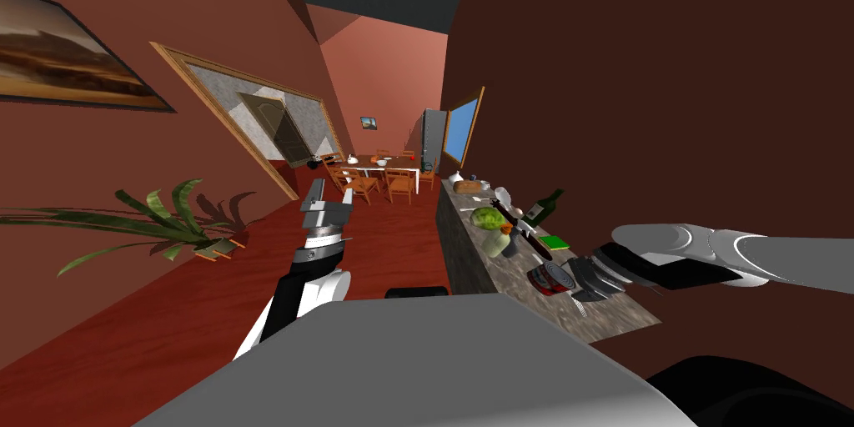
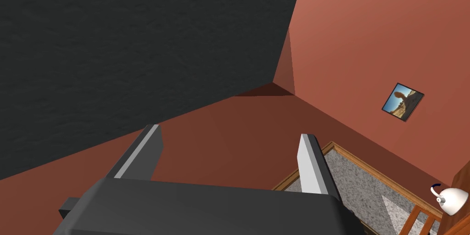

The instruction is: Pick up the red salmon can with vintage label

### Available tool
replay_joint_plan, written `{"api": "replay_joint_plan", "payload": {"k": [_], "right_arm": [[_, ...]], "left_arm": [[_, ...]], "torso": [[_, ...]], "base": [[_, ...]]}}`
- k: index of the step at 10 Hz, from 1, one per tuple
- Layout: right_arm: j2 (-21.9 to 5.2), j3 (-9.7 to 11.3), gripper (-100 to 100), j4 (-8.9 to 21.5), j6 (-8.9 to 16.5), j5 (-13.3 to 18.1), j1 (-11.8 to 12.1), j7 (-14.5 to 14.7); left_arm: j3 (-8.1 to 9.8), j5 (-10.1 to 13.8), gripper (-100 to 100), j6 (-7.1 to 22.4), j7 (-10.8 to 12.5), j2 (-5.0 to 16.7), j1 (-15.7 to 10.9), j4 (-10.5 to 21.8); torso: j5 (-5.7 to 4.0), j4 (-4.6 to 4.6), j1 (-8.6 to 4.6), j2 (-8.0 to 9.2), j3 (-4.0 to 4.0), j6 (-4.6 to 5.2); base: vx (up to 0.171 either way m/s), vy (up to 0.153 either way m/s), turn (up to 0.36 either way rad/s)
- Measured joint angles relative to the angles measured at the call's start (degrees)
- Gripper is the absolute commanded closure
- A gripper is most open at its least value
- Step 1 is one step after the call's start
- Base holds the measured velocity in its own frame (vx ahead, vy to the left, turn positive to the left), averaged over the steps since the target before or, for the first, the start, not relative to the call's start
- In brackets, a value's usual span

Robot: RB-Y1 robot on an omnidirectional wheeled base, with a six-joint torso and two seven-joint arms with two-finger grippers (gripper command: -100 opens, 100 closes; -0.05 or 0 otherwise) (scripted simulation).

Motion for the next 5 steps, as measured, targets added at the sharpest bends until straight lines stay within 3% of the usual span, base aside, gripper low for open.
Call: {"api": "replay_joint_plan", "payload": {"k": [5], "right_arm": [[0.07,-3.74,-100,-5.53,2.6,7.3,0.17,-7.41]], "left_arm": [[0.0,0.0,0,0.0,0.0,0.0,0.0,0.0]], "torso": [[-0.01,0.0,-0.02,0.01,0.0,0.0]], "base": [[0.006,-0.041,-0.053]]}}
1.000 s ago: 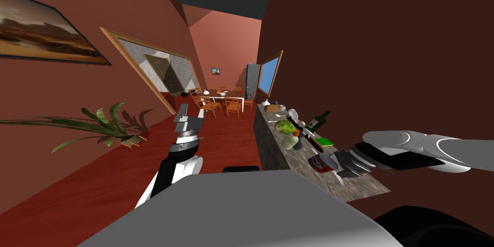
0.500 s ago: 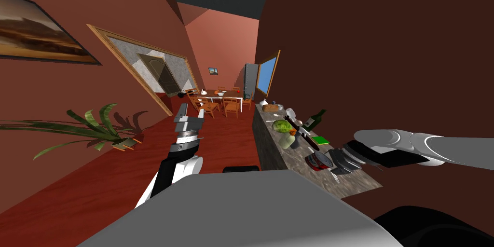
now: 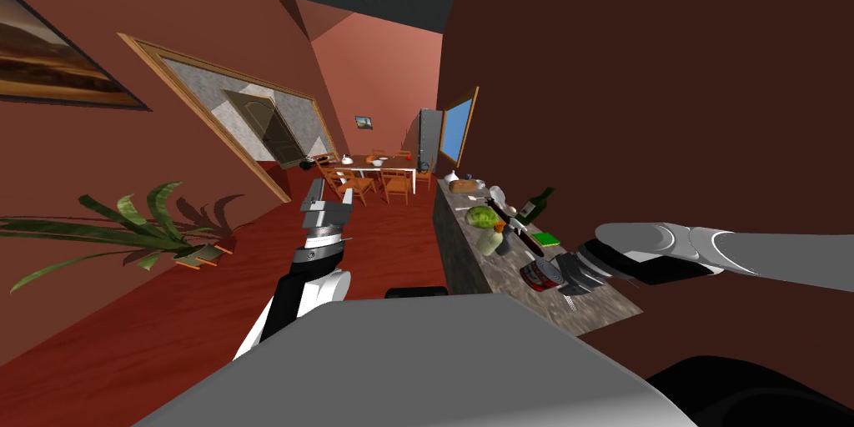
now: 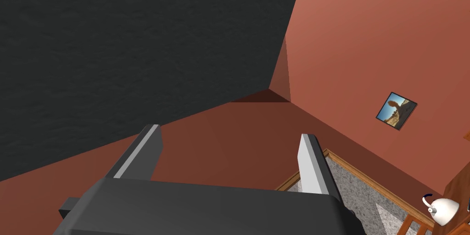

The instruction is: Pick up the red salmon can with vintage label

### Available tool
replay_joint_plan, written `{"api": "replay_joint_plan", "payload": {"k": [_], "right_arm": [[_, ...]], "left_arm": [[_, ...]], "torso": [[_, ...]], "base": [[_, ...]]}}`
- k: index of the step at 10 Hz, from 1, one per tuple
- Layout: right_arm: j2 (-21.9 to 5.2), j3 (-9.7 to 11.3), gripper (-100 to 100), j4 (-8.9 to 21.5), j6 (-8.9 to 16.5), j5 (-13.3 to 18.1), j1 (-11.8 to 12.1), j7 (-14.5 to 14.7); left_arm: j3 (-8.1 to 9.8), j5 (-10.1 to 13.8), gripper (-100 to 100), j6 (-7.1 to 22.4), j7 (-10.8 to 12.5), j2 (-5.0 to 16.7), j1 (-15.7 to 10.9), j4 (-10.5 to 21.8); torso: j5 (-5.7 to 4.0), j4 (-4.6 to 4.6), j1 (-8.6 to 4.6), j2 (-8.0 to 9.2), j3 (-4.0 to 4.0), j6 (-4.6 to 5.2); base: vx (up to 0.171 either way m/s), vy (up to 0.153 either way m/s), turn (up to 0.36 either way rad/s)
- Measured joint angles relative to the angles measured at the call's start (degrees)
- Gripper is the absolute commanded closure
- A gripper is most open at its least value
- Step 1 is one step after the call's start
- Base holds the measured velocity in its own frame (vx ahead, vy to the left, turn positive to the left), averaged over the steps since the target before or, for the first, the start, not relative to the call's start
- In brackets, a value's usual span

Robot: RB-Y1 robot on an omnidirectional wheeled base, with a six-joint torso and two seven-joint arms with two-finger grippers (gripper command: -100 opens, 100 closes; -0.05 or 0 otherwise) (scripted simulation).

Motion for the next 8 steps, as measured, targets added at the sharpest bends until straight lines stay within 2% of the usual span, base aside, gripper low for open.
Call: {"api": "replay_joint_plan", "payload": {"k": [2,3,7,8], "right_arm": [[-0.32,0.28,-100,-2.02,1.0,1.86,-1.09,-2.14],[-0.32,0.22,100,-2.07,1.06,1.94,-1.08,-2.32],[-0.31,0.24,100,-2.07,1.04,1.93,-1.06,-2.32],[-0.32,0.24,0,-2.08,1.03,1.93,-1.06,-2.31]], "left_arm": [[0.0,0.0,0,0.0,0.0,0.0,0.0,0.0],[0.0,0.0,0,0.0,0.0,0.0,0.0,0.0],[0.0,0.0,0,0.0,0.0,0.0,0.0,0.0],[0.0,0.0,0,0.0,0.0,0.0,0.0,0.0]], "torso": [[0.01,0.0,0.02,-0.01,0.0,0.0],[0.02,0.0,0.07,0.0,0.0,-0.01],[0.02,0.0,0.11,-0.01,0.0,-0.03],[0.02,0.0,0.11,-0.01,-0.01,-0.03]], "base": [[0.006,-0.019,-0.019],[0.0,0.0,0.0],[0.0,0.0,0.0],[0.0,0.0,0.0]]}}
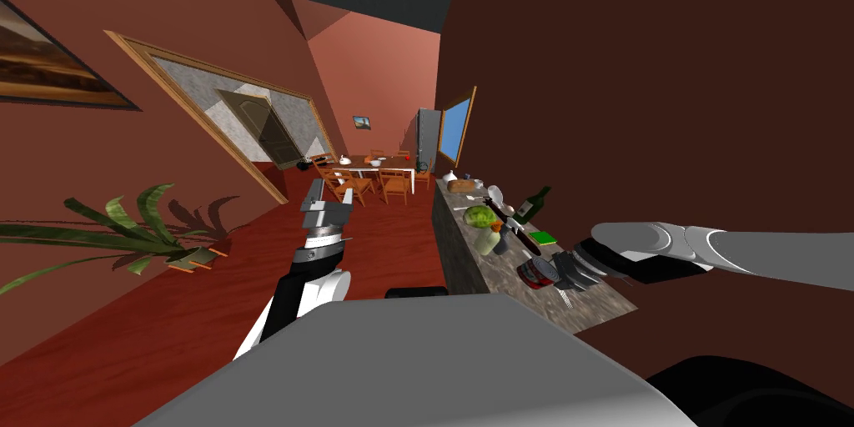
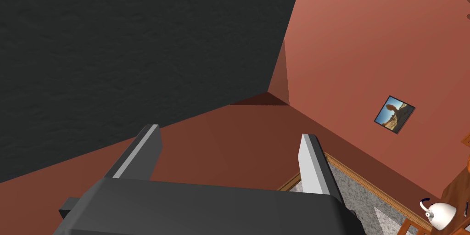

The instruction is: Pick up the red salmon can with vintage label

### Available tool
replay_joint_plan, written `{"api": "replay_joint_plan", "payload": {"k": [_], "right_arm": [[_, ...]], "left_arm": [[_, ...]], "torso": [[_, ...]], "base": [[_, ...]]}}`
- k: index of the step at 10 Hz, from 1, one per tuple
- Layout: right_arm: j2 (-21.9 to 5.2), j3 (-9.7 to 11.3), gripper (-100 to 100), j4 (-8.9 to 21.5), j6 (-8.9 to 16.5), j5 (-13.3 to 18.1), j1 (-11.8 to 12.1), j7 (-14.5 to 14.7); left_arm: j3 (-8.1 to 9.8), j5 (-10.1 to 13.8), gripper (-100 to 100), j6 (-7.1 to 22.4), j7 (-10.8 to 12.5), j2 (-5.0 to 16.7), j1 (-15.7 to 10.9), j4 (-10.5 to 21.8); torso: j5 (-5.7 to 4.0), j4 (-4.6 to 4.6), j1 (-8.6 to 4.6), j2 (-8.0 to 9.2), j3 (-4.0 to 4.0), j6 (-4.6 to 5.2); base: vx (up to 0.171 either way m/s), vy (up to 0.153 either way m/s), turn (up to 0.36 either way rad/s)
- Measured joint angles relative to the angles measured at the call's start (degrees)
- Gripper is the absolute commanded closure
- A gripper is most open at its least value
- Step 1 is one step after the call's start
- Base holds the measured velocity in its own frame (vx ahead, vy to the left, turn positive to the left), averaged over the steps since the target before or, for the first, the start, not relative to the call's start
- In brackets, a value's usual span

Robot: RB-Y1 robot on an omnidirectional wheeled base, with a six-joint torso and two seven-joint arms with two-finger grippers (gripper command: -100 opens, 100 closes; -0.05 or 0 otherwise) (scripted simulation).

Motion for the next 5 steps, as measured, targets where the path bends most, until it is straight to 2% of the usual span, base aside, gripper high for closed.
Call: {"api": "replay_joint_plan", "payload": {"k": [1,2,3,4,5], "right_arm": [[0.0,0.0,100,0.0,0.0,0.0,0.0,0.0],[0.26,-0.17,100,1.17,-0.58,-0.84,0.5,0.9],[0.03,1.46,100,2.91,-1.51,-3.17,-0.27,2.92],[0.56,1.05,100,5.07,-2.58,-4.6,0.93,4.67],[0.53,1.64,100,5.57,-2.77,-5.68,1.02,5.97]], "left_arm": [[0.0,0.0,0,0.0,0.0,0.0,0.0,0.0],[0.0,0.0,0,0.0,0.0,0.0,0.0,0.0],[-0.01,0.0,0,0.0,0.0,0.0,0.0,0.0],[-0.01,0.0,0,0.0,0.0,-0.01,0.0,0.0],[0.0,0.0,0,0.0,0.0,0.0,0.0,0.0]], "torso": [[0.0,0.0,0.0,0.0,0.0,0.0],[0.0,-0.01,0.06,-0.01,-0.01,-0.03],[0.05,-0.01,0.16,-0.02,-0.01,-0.03],[0.04,-0.02,0.2,0.0,-0.01,0.0],[0.05,-0.01,0.19,0.02,0.0,0.03]], "base": [[-0.006,0.029,0.077],[-0.01,0.058,0.12],[-0.012,0.066,0.104],[-0.011,0.048,0.016],[-0.006,0.045,0.052]]}}
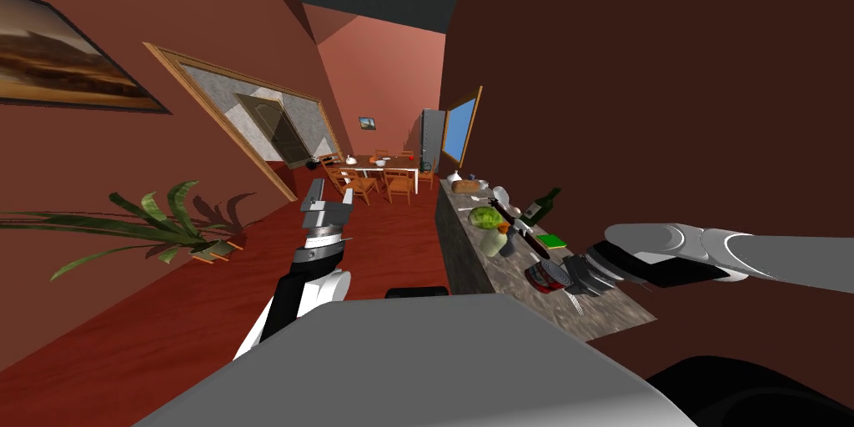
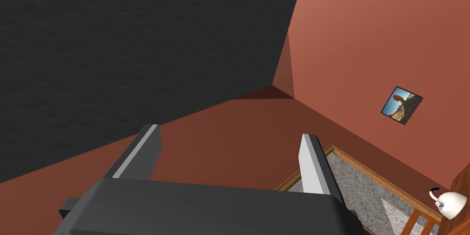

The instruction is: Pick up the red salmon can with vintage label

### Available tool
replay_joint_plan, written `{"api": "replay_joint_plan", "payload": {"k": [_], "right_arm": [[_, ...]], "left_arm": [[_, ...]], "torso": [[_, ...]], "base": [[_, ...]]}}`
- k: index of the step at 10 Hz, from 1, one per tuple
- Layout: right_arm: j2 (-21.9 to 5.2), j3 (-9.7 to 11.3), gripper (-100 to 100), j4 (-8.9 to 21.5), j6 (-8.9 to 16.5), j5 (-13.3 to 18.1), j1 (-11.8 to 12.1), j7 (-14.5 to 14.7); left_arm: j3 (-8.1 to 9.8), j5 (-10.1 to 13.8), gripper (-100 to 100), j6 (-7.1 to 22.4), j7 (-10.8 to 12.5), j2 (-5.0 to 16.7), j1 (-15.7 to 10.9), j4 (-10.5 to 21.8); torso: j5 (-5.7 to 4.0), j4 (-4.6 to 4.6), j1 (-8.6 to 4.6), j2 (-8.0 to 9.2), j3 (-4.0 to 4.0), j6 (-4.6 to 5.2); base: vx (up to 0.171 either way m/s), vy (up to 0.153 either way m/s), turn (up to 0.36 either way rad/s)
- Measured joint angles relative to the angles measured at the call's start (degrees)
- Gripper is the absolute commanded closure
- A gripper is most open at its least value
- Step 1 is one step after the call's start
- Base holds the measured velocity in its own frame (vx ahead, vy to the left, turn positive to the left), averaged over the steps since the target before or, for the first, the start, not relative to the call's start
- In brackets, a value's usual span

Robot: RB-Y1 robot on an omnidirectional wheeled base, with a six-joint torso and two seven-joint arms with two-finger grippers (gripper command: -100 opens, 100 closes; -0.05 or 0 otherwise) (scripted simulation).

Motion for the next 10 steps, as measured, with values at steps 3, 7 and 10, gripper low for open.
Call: {"api": "replay_joint_plan", "payload": {"k": [3,7,10], "right_arm": [[0.25,1.01,100,2.84,-1.19,-3.39,0.88,3.61],[-0.13,4.14,100,6.7,-2.83,-9.07,0.58,9.08],[-0.06,6.47,100,9.87,-4.25,-13.4,0.44,13.53]], "left_arm": [[0.0,0.0,0,0.0,0.0,0.0,0.0,0.0],[0.0,0.0,0,0.0,0.0,0.0,0.0,0.0],[0.0,0.0,0,0.0,0.0,0.0,0.0,0.0]], "torso": [[0.05,0.03,-0.02,-0.02,0.01,-0.03],[0.13,0.06,0.09,0.02,0.04,-0.03],[0.18,0.09,0.11,0.04,0.07,-0.05]], "base": [[-0.004,0.031,0.043],[-0.008,0.042,0.067],[-0.003,0.031,0.041]]}}
